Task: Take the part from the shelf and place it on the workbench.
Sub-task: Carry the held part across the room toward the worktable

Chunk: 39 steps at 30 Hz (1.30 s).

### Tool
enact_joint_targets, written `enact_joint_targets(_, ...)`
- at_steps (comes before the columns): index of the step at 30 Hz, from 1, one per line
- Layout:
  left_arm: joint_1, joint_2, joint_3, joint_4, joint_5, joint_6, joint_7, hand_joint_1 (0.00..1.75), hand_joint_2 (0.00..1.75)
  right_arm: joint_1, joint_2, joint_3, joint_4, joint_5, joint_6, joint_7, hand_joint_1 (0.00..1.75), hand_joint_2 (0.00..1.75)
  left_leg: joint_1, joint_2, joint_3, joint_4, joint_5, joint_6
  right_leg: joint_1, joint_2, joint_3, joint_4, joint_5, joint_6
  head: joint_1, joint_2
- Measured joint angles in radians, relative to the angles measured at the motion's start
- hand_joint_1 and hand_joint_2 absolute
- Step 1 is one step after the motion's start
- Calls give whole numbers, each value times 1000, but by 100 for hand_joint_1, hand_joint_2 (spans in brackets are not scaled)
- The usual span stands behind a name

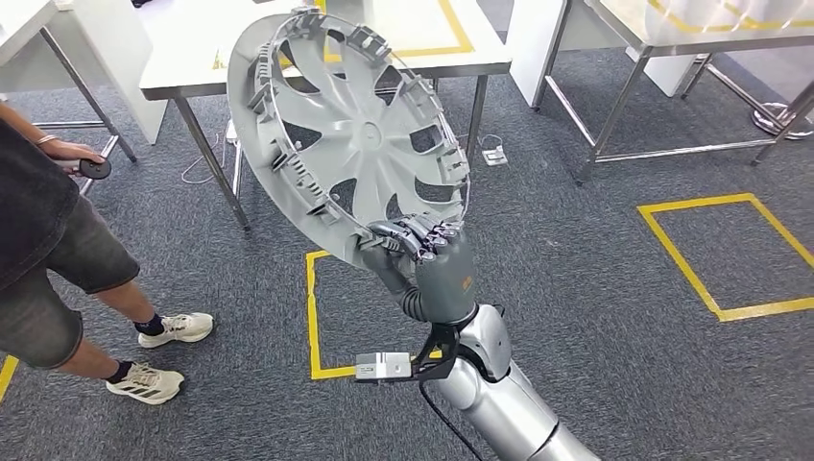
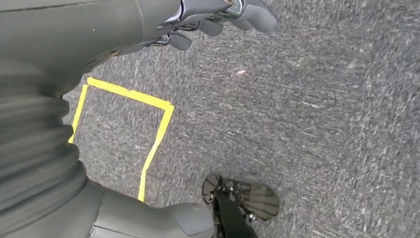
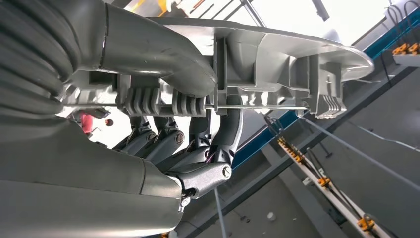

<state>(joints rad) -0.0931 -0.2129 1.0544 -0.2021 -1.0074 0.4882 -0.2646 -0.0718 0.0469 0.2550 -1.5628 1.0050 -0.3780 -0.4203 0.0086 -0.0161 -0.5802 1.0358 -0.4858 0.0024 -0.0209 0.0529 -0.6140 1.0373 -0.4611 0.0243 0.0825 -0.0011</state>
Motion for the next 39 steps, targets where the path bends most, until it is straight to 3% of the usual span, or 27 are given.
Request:
enact_joint_targets(3, 0, 0, 0, 0, -2, 3, 0, 0, 175, -5, 0, 1, 2, -4, 2, -10, 175, 175, -5, 1, -1, 4, -3, 0, 4, -19, 6, -8, 5, -28, 6, 0)
enact_joint_targets(4, 0, 0, 0, 0, -4, 4, 0, 0, 175, -5, 0, 1, 3, -7, 2, -11, 175, 175, -7, 2, -1, 5, -4, 1, 3, -19, 7, -11, 7, -27, 6, 0)
enact_joint_targets(10, 0, 1, 0, 0, -11, 6, 4, 0, 175, -9, 0, 1, 9, -24, 1, -11, 175, 175, -8, 4, -2, 6, -4, 6, 2, -19, 9, -19, 13, -9, 6, 0)
enact_joint_targets(14, 0, 3, 0, 0, -12, 6, 6, 0, 175, -12, 0, 1, 12, -29, 2, -11, 175, 175, -11, 16, 8, -10, 5, 24, -3, -15, 13, -35, 20, 23, 5, 0)
enact_joint_targets(16, -1, 2, 0, 0, -13, 5, 6, 0, 175, -14, 0, 1, 13, -29, 2, -11, 175, 175, -4, 31, 19, -36, 18, 33, -1, -25, -12, 15, -10, 23, 7, 0)
enact_joint_targets(18, -1, 1, 0, 0, -13, 4, 7, 0, 175, -16, 0, 1, 13, -29, 2, -11, 175, 175, -3, 50, 22, -42, 20, 35, -3, -36, -75, 141, -71, 22, 9, 0)
enact_joint_targets(20, 0, 1, 0, 1, -13, 3, 8, 0, 175, -14, 0, 1, 14, -29, 1, -11, 175, 175, -1, 68, 22, -39, 15, 30, -7, -40, -126, 238, -99, 26, 9, 0)
enact_joint_targets(21, 0, 0, 0, 1, -13, 3, 9, 0, 175, -14, 0, 1, 15, -29, 1, -11, 175, 175, 1, 78, 22, -36, 12, 24, -10, -44, -124, 233, -85, 29, 9, 0)
enact_joint_targets(22, 0, 0, 0, 1, -13, 3, 9, 0, 175, -13, 0, 1, 15, -30, 1, -10, 175, 175, 5, 87, 23, -30, 7, 17, -14, -54, -103, 189, -56, 33, 9, 0)
enact_joint_targets(24, 0, 1, 0, 0, -13, 3, 10, 0, 175, -15, 0, 1, 16, -30, 1, -10, 175, 175, 10, 103, 22, -11, -9, -4, -17, -98, -40, 63, -4, 39, 10, 0)
enact_joint_targets(26, 0, 3, 0, -1, -13, 4, 11, 0, 175, -16, 0, 1, 15, -30, 0, -10, 175, 175, 7, 116, 22, 2, -22, -24, -14, -120, -13, 10, 6, 27, 10, 0)
enact_joint_targets(29, -2, 3, 0, -1, -15, 8, 18, 0, 175, -14, 0, 0, 15, -29, -2, -9, 175, 175, 10, 126, 35, 0, -29, -44, -11, -93, -18, 17, 3, -4, 9, 0)
enact_joint_targets(31, -3, 3, 0, -1, -18, 11, 21, 0, 175, -14, 1, 0, 15, -26, -2, -9, 175, 175, 14, 84, 21, 39, -62, -51, -13, -79, -18, 15, 4, -18, 6, 0)
enact_joint_targets(33, -1, 3, 0, -1, -20, 13, 22, 0, 175, -14, 2, -1, 15, -23, -2, -9, 175, 175, 13, 34, -36, 158, -125, -52, -11, -67, -19, 15, 5, -27, 3, 0)
enact_joint_targets(35, 2, 3, 0, -1, -19, 14, 23, 0, 175, -13, 3, -1, 15, -22, -2, -9, 175, 175, 10, 22, -94, 270, -159, -47, -4, -52, -19, 15, 4, -33, 2, 0)
enact_joint_targets(36, 4, 3, 0, 0, -19, 14, 24, 0, 175, -12, 3, -1, 15, -22, -2, -9, 175, 175, 9, 21, -102, 279, -148, -42, -1, -44, -18, 15, 4, -34, 2, 0)
enact_joint_targets(37, 5, 3, 0, 0, -19, 14, 24, 0, 175, -12, 3, -1, 15, -22, -2, -9, 175, 175, 7, 20, -91, 247, -118, -35, 2, -36, -17, 16, 4, -34, 2, 0)
enact_joint_targets(39, 4, 4, 0, 0, -20, 15, 24, 0, 175, -12, 3, -1, 15, -22, -2, -9, 175, 175, 0, 13, -34, 115, -49, -15, 5, -26, -15, 16, 4, -33, 2, 0)
